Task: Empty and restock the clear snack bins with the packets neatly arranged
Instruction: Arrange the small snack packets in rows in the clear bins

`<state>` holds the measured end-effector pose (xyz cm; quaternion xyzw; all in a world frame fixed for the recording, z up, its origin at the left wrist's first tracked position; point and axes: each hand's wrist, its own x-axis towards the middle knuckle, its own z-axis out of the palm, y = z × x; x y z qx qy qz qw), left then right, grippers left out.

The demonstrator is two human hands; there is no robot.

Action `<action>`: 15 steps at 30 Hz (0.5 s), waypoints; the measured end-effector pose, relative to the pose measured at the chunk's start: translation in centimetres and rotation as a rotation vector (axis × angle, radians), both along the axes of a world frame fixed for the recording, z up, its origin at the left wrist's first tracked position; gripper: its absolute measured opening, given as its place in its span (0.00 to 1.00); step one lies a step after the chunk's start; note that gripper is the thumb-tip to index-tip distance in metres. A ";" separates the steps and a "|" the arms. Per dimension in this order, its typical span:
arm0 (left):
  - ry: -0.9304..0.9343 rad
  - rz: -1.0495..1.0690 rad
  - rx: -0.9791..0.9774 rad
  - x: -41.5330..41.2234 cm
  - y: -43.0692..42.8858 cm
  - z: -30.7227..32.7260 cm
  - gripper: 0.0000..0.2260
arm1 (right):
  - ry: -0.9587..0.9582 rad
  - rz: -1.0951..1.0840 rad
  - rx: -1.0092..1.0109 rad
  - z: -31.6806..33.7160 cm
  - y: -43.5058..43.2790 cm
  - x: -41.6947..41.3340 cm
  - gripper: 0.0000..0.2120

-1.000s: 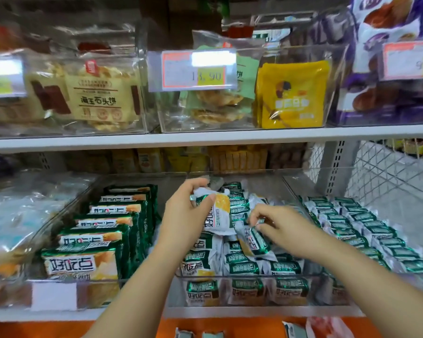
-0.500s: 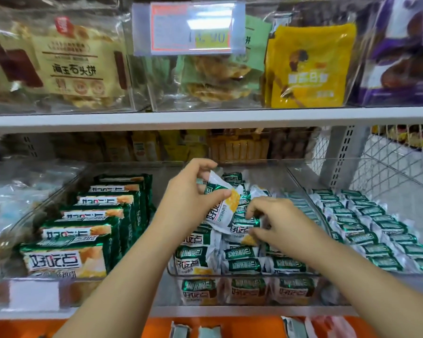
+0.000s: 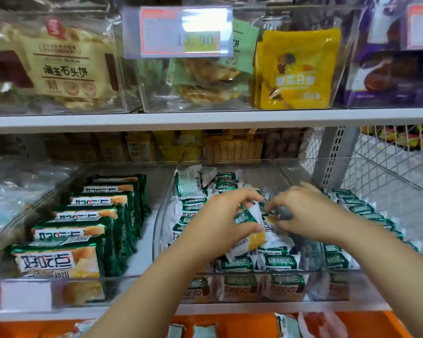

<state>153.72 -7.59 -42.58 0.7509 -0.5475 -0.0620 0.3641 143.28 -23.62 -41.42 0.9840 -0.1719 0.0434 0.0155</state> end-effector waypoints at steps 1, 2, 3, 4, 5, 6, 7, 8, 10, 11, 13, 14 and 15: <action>-0.037 -0.007 0.038 -0.1 -0.2 -0.3 0.19 | 0.060 -0.017 0.000 -0.4 0.1 -0.1 0.22; -0.085 -0.004 0.079 -0.1 -0.4 -0.7 0.20 | 0.104 -0.026 -0.005 -0.8 0.2 -0.1 0.26; -0.138 0.006 0.122 0.0 -0.5 -1.1 0.21 | 0.135 -0.025 -0.021 -1.1 0.3 -0.1 0.30; -0.183 0.017 0.161 0.2 -0.6 -1.5 0.22 | 0.156 -0.019 -0.048 -1.2 0.3 -0.1 0.33; -0.212 0.027 0.190 0.4 -0.5 -1.7 0.23 | 0.175 -0.015 -0.073 -1.3 0.2 0.0 0.34; -0.235 0.035 0.213 0.6 -0.4 -1.9 0.24 | 0.195 -0.013 -0.093 -1.3 0.2 0.1 0.35; -0.260 0.039 0.233 0.8 -0.3 -1.9 0.25 | 0.215 -0.010 -0.112 -1.3 0.2 0.2 0.35; -0.290 0.040 0.253 0.9 -0.1 -1.8 0.26 | 0.232 -0.005 -0.133 -1.4 0.2 0.2 0.35; -0.334 0.035 0.294 1.2 0.2 -1.6 0.27 | 0.267 -0.002 -0.157 -1.5 0.3 0.4 0.35; -0.340 0.031 0.308 1.3 0.4 -1.5 0.27 | 0.279 -0.007 -0.162 -1.5 0.4 0.4 0.35; -0.346 0.026 0.332 1.5 0.6 -1.4 0.27 | 0.284 -0.016 -0.183 -1.5 0.6 0.4 0.34; -0.356 0.025 0.358 1.5 0.7 -1.5 0.28 | 0.268 -0.018 -0.194 -1.5 0.6 0.3 0.33; -0.365 0.025 0.397 1.5 0.8 -1.5 0.30 | 0.243 -0.023 -0.193 -1.5 0.6 0.2 0.31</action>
